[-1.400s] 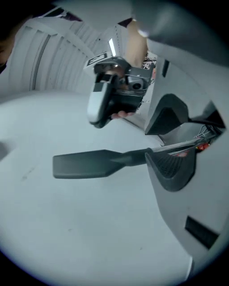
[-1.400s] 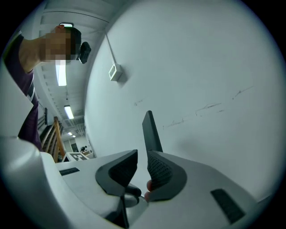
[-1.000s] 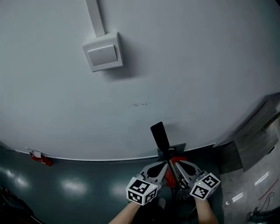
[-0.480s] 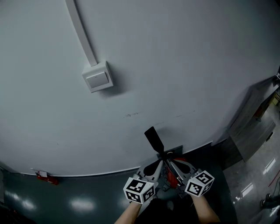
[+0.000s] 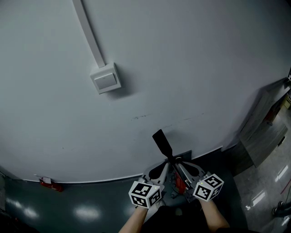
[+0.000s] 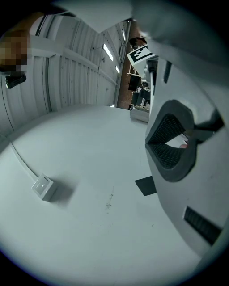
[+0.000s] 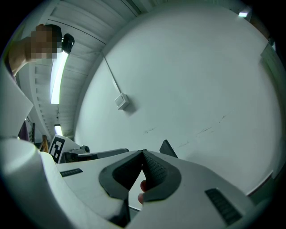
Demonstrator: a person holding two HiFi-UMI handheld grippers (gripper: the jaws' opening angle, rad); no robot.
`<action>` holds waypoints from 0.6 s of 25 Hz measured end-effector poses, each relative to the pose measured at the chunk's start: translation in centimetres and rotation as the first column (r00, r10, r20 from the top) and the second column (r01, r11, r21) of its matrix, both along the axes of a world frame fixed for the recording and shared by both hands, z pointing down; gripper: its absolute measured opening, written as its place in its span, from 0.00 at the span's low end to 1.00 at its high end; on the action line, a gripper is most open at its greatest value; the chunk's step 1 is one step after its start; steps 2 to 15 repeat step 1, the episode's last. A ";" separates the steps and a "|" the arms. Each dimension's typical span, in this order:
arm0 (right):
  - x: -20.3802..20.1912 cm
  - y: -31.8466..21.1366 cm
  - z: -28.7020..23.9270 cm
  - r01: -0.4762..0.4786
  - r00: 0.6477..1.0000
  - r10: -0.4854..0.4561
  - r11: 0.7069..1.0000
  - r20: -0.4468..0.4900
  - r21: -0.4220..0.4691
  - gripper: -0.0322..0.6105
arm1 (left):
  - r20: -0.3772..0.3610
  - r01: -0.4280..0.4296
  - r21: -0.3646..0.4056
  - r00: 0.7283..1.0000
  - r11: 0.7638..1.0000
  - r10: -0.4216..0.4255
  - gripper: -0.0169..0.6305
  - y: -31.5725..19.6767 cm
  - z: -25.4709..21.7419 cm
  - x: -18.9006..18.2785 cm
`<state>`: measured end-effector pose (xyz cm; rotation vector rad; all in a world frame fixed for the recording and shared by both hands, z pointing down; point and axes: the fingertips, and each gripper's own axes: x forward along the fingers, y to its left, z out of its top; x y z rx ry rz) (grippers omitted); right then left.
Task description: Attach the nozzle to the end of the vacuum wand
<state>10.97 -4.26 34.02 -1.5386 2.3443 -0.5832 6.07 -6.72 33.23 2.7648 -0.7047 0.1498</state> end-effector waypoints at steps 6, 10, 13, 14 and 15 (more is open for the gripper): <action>0.0 0.0 0.0 0.000 1.000 0.000 1.000 0.002 0.000 0.08 | -0.001 0.002 0.000 1.000 1.000 -0.002 0.03 0.0 0.0 -0.1; 0.0 0.0 0.0 0.000 1.000 0.000 1.000 0.002 0.000 0.08 | -0.001 0.002 0.000 1.000 1.000 -0.002 0.03 0.0 0.0 -0.1; 0.0 0.0 0.0 0.000 1.000 0.000 1.000 0.002 0.000 0.08 | -0.001 0.002 0.000 1.000 1.000 -0.002 0.03 0.0 0.0 -0.1; 0.0 0.0 0.0 0.000 1.000 0.000 1.000 0.002 0.000 0.08 | -0.001 0.002 0.000 1.000 1.000 -0.002 0.03 0.0 0.0 -0.1; 0.0 0.0 0.0 0.000 1.000 0.000 1.000 0.002 0.000 0.08 | -0.001 0.002 0.000 1.000 1.000 -0.002 0.03 0.0 0.0 -0.1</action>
